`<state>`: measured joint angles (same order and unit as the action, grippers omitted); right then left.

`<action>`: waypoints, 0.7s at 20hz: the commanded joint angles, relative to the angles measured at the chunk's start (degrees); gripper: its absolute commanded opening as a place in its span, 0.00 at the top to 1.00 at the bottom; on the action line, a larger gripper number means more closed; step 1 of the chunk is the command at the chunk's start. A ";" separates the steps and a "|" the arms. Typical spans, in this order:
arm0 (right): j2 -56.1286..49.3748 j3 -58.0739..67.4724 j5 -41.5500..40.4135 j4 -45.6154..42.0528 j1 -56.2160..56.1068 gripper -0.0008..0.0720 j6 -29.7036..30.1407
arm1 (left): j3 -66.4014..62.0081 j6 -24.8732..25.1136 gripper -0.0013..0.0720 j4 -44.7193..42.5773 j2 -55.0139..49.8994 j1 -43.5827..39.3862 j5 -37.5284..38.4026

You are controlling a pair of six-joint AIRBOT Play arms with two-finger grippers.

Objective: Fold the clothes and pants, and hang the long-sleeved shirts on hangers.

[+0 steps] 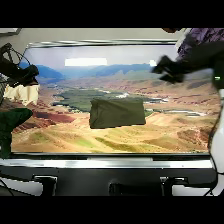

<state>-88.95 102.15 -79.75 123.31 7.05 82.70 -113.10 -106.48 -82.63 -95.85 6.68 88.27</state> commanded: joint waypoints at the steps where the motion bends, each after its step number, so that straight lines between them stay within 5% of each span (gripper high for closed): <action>1: 0.22 -8.96 -4.52 6.01 12.20 0.23 11.76 | -0.02 0.00 0.96 0.07 0.02 -0.04 0.94; 8: -6.54 -32.81 4.04 18.53 9.70 0.26 26.36 | -0.02 0.00 0.96 0.07 0.00 -0.04 0.94; 14: -11.96 -33.81 12.59 19.74 1.95 0.34 29.20 | -0.02 0.00 0.96 0.07 -0.13 -0.04 0.94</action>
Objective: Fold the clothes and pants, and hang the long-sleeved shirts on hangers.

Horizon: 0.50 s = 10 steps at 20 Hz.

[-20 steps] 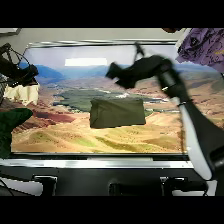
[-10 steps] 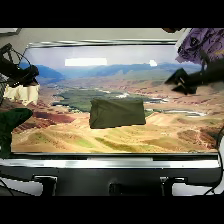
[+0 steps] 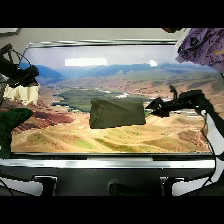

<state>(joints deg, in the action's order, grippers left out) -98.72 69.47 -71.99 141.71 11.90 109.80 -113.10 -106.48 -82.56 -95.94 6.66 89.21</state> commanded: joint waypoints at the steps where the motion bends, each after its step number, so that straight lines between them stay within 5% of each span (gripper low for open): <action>1: -2.54 -1.14 6.08 1.64 -3.54 0.34 2.08 | -0.02 0.00 0.96 0.00 -0.07 -0.02 0.00; 5: -2.84 -1.14 9.53 1.79 -6.08 0.51 2.03 | -0.02 0.00 0.96 0.00 -0.09 -0.04 -0.04; 6: -2.84 -1.14 10.05 1.86 -6.49 0.60 2.03 | -0.02 0.00 0.96 0.00 -0.09 -0.04 -0.04; 8: -2.82 -0.44 10.43 1.99 -6.93 0.94 1.86 | 0.00 0.00 0.96 0.00 -0.09 -0.07 -0.04; 10: -2.82 2.75 9.81 2.10 -6.71 0.95 0.79 | 0.00 0.02 0.96 0.00 -0.09 -0.07 -0.04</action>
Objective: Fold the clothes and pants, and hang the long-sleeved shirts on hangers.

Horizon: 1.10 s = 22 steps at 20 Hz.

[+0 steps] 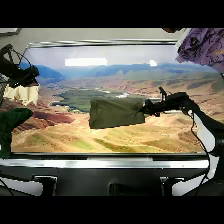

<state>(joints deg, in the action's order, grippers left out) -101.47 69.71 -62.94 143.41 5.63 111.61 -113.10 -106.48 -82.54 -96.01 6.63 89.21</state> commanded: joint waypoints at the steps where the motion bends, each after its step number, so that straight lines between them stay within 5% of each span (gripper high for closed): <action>1: -0.07 5.42 0.72 -0.17 0.07 0.95 -3.02 | 0.00 0.02 0.96 -0.02 -0.02 -0.04 -0.04; 12: -0.07 28.89 1.88 -3.19 12.81 0.95 -21.53 | -0.02 0.00 0.96 -0.02 -0.02 -0.07 -0.04; 22: 1.20 36.81 6.32 -12.81 27.54 0.95 -36.83 | -0.02 -0.61 0.96 -0.02 0.00 -0.04 1.46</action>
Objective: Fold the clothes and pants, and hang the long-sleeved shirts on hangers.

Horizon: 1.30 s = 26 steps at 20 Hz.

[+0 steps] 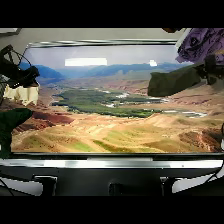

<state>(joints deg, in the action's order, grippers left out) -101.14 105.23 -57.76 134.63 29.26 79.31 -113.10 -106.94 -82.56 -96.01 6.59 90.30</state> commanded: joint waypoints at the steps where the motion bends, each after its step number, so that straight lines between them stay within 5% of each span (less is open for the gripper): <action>1: 1.66 1.31 1.38 -6.40 5.22 0.95 -6.36 | -0.02 -0.15 0.96 0.00 0.00 0.00 0.35; 10: 10.91 1.29 -11.98 -40.57 10.25 0.95 -28.15 | -0.02 -0.13 0.96 0.00 0.00 0.00 1.44; 17: 11.65 -5.40 -29.33 -57.16 10.25 0.95 -23.47 | -0.02 0.48 0.96 0.00 0.00 0.00 4.87; 26: 22.95 -35.58 -23.50 -66.84 10.25 0.95 -27.78 | -0.02 0.48 0.96 0.00 0.00 -0.02 4.87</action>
<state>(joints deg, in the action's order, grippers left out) -81.08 78.02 -82.54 71.81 39.46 53.28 -113.10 -106.52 -82.54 -96.01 6.59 95.04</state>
